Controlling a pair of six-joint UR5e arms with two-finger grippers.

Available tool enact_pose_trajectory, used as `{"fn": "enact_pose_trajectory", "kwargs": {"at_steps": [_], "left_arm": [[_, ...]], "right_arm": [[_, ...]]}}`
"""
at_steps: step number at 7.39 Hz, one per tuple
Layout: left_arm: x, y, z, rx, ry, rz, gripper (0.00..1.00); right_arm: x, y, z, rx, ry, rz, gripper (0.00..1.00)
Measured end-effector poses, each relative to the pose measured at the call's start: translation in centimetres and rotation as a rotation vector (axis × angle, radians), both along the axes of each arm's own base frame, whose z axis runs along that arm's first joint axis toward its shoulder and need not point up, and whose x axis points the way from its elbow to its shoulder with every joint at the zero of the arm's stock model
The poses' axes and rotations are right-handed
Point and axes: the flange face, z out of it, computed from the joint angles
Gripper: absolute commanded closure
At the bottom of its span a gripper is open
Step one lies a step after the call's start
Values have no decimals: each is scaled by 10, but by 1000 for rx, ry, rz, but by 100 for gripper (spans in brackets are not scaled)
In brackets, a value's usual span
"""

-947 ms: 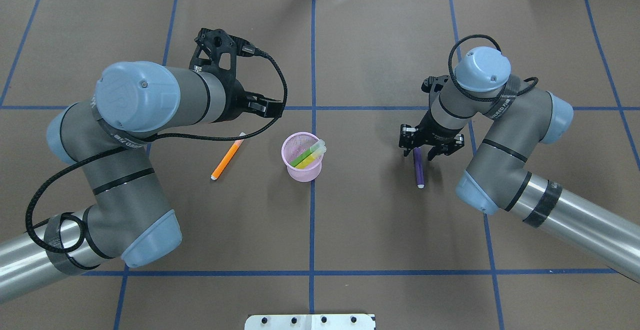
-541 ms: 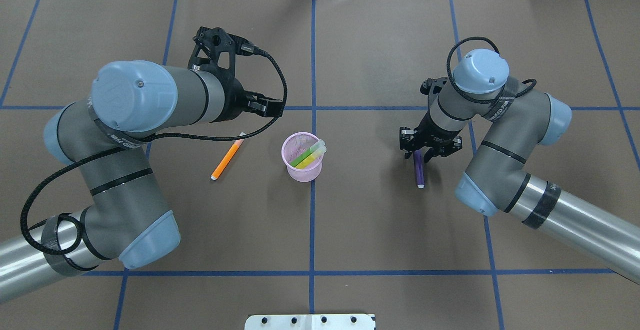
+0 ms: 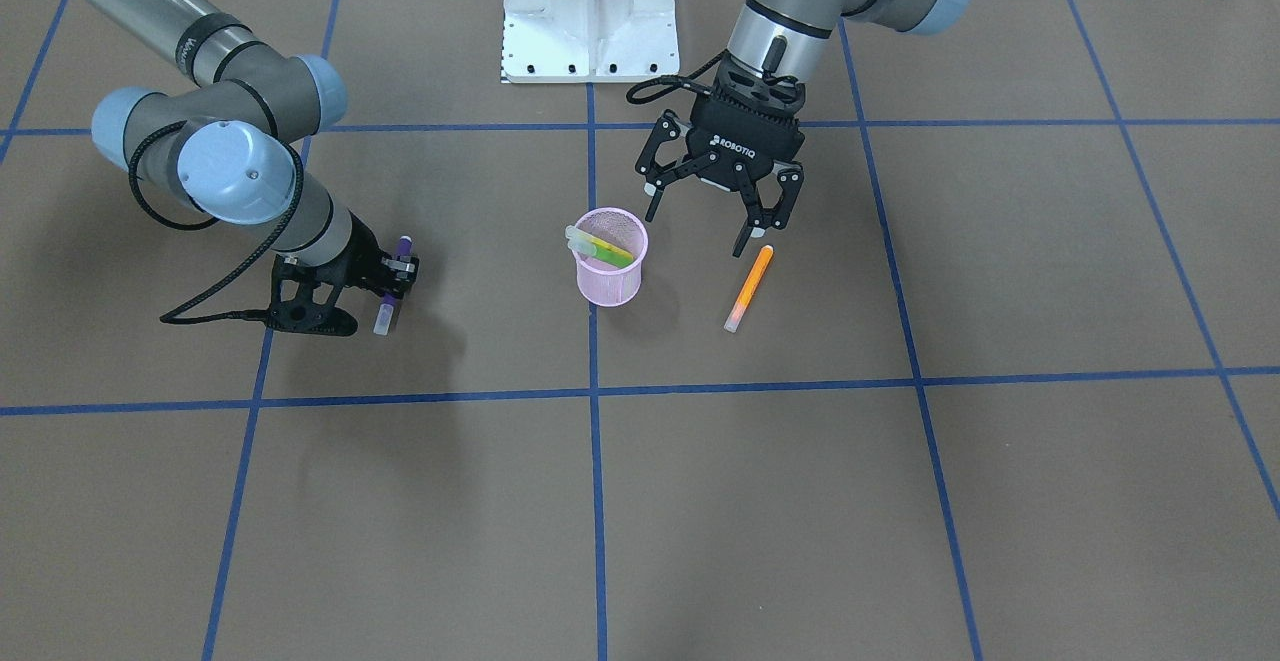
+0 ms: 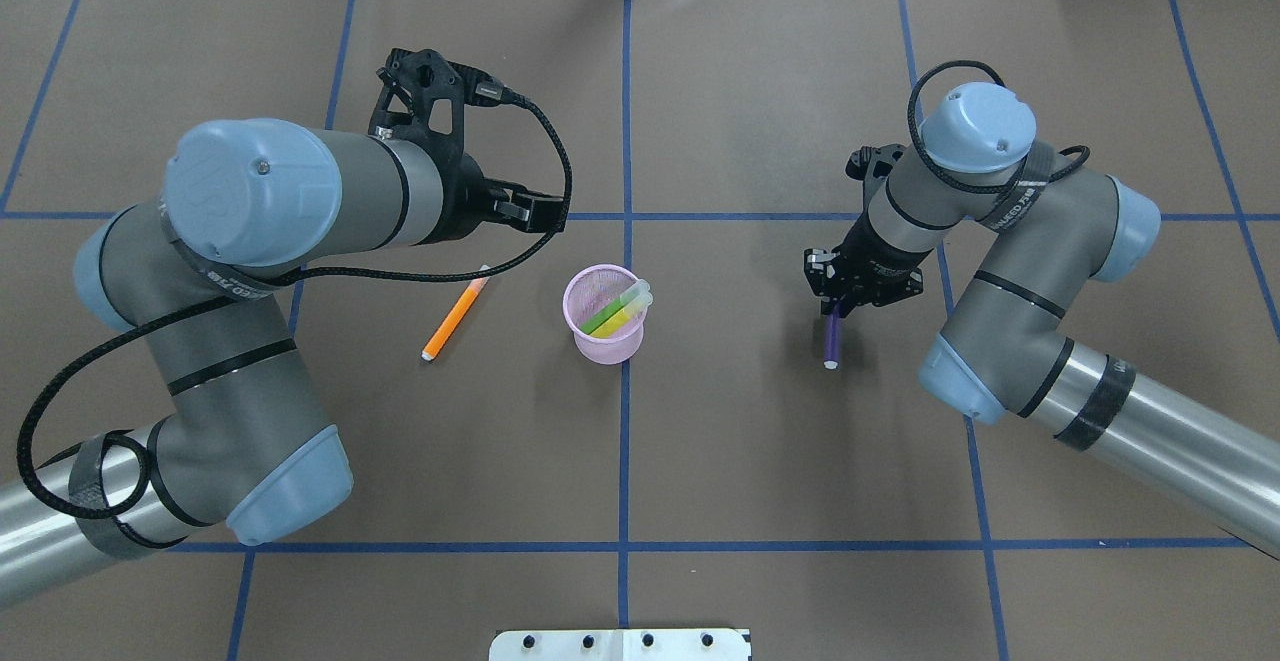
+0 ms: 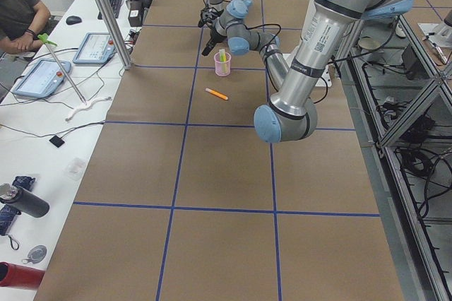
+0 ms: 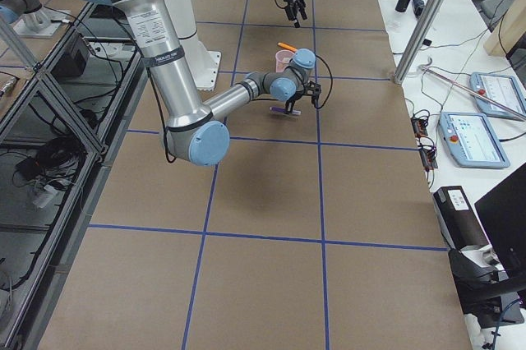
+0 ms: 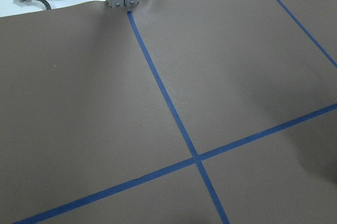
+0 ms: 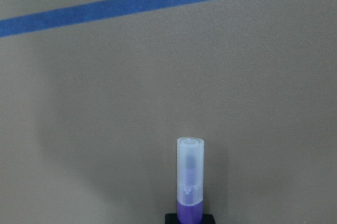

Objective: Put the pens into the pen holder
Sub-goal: 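Carry the purple marker over the cup and release it inside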

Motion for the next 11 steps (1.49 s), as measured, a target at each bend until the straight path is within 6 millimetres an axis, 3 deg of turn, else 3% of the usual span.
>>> {"fn": "enact_pose_trajectory", "kwargs": {"at_steps": [2,3,6,9,11], "left_arm": [[-7,2,7,-4,-5,-2,1],[-12,1,19,-14,-19,4,1],[-42,-18,52,-83,-60,77,1],[-46,-23,66,-76,-106,105,1],[-44,-25,72,-83,-116,107,1]], "right_arm": [[13,-1,-37,105,2,108,100],[10,6,-58,152,13,200,100],[-13,28,-133,295,-13,422,100],[-53,55,-200,442,-44,500,100],[-74,70,-230,514,-40,476,100]]}}
